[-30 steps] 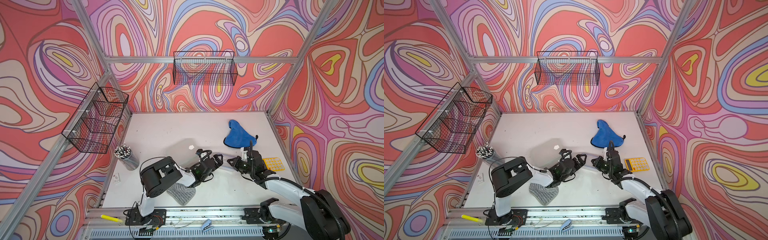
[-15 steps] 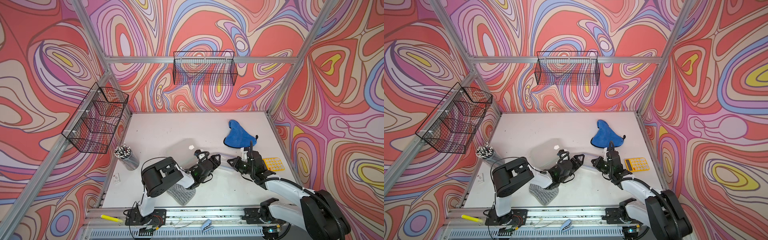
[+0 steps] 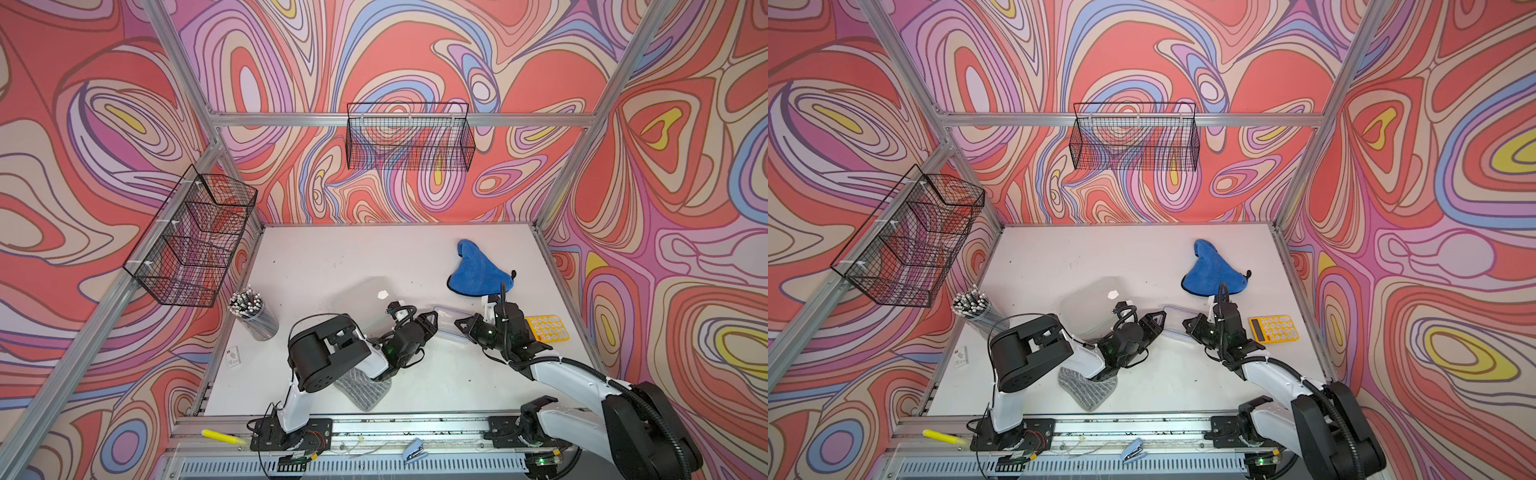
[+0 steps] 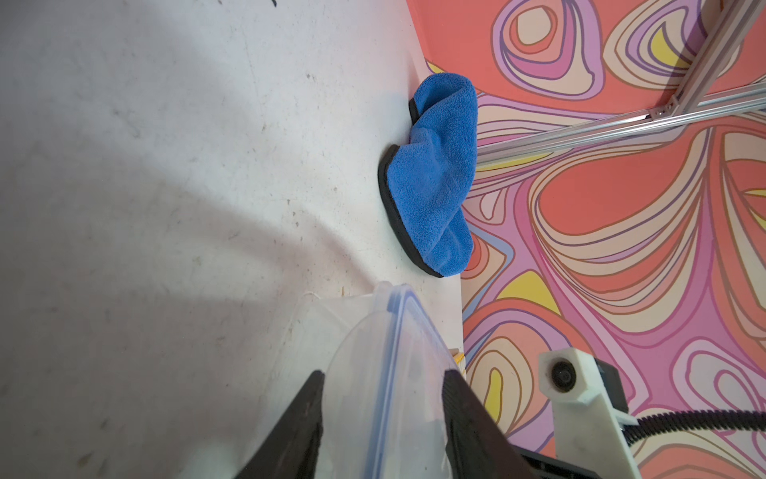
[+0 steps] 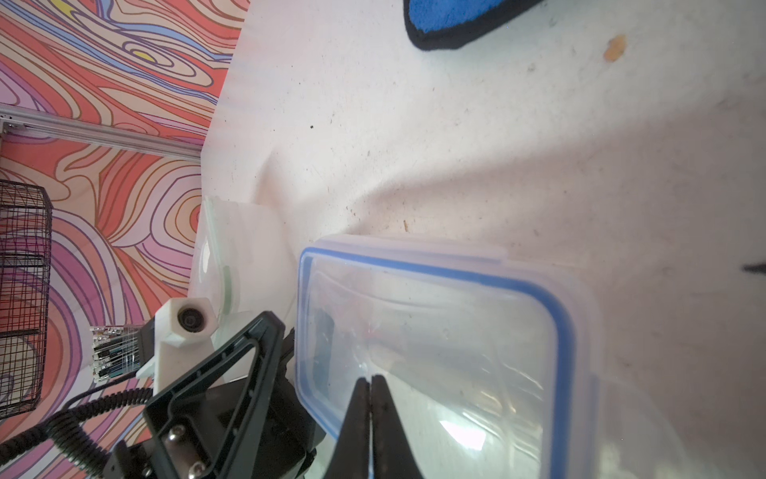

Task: Wipe the insides of the lunch boxes
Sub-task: Open the fastener of the lunch box.

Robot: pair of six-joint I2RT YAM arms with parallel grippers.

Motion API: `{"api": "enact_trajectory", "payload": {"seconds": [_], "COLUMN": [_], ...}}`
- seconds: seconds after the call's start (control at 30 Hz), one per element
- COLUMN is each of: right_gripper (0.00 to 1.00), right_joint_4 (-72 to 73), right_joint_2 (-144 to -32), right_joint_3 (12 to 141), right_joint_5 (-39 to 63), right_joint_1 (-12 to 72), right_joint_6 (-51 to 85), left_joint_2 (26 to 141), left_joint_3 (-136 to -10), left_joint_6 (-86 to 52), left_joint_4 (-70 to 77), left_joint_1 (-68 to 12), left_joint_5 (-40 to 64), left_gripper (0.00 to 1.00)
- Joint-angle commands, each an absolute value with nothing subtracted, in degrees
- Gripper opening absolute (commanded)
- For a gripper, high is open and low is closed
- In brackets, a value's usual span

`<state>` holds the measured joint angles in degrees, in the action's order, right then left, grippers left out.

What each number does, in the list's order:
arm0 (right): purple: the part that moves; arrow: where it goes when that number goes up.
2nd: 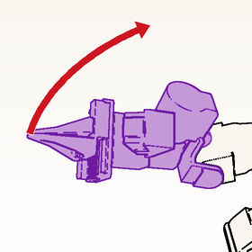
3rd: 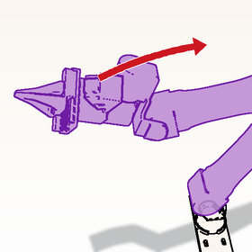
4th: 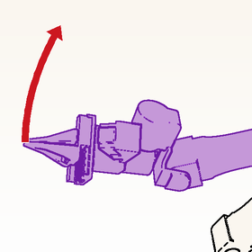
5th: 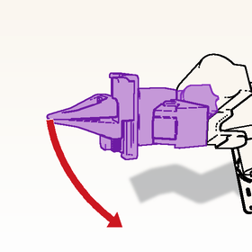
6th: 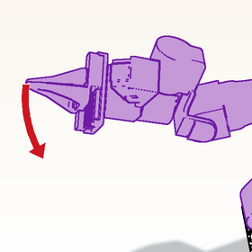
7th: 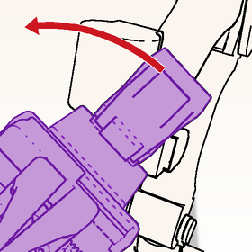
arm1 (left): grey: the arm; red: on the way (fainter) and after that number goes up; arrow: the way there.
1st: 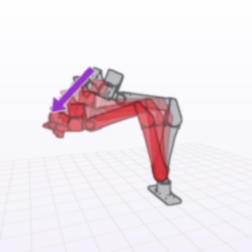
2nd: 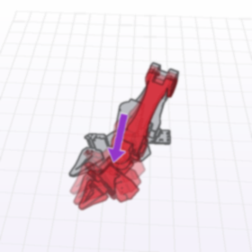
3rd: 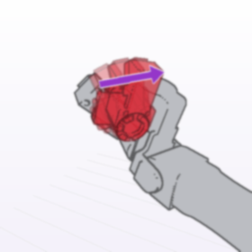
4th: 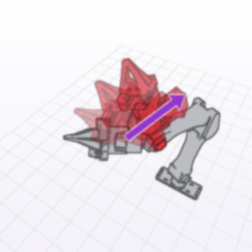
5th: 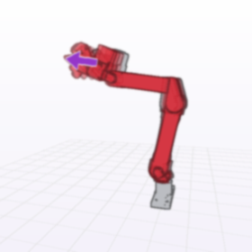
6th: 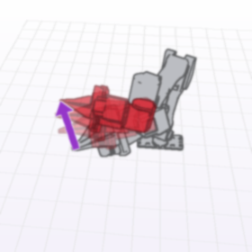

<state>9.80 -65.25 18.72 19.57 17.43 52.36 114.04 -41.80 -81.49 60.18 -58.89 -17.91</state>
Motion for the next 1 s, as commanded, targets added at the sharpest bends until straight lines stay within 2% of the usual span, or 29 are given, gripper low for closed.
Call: {"api": "enact_trajectory", "payload": {"seconds": [0.0,0.27,0.77,0.97], "right_gripper": [0.0,0.0,0.0,0.0], "right_joint_4": [1.0,0.1,-1.6,-2.6], "right_joint_2": [-66.4,-66.4,-66.9,-66.9], "right_joint_3": [16.3,16.2,17.2,17.1], "right_joint_5": [18.5,18.2,18.2,17.9], "right_joint_1": [17.8,17.8,17.8,17.8], "right_joint_6": [51.8,51.5,50.4,49.7], "left_joint_2": [114.7,115.3,117.7,116.9], "left_joint_3": [-41.8,-40.6,-39.8,-37.8], "left_joint_6": [-82.6,-83.4,-84.8,-84.5], "left_joint_4": [65.4,67.5,73.7,75.1], "left_joint_1": [-59.4,-59.4,-59.4,-59.4], "left_joint_5": [-18.4,-19.2,-20.9,-22.5], "left_gripper": [0.43,0.35,0.37,0.33]}}
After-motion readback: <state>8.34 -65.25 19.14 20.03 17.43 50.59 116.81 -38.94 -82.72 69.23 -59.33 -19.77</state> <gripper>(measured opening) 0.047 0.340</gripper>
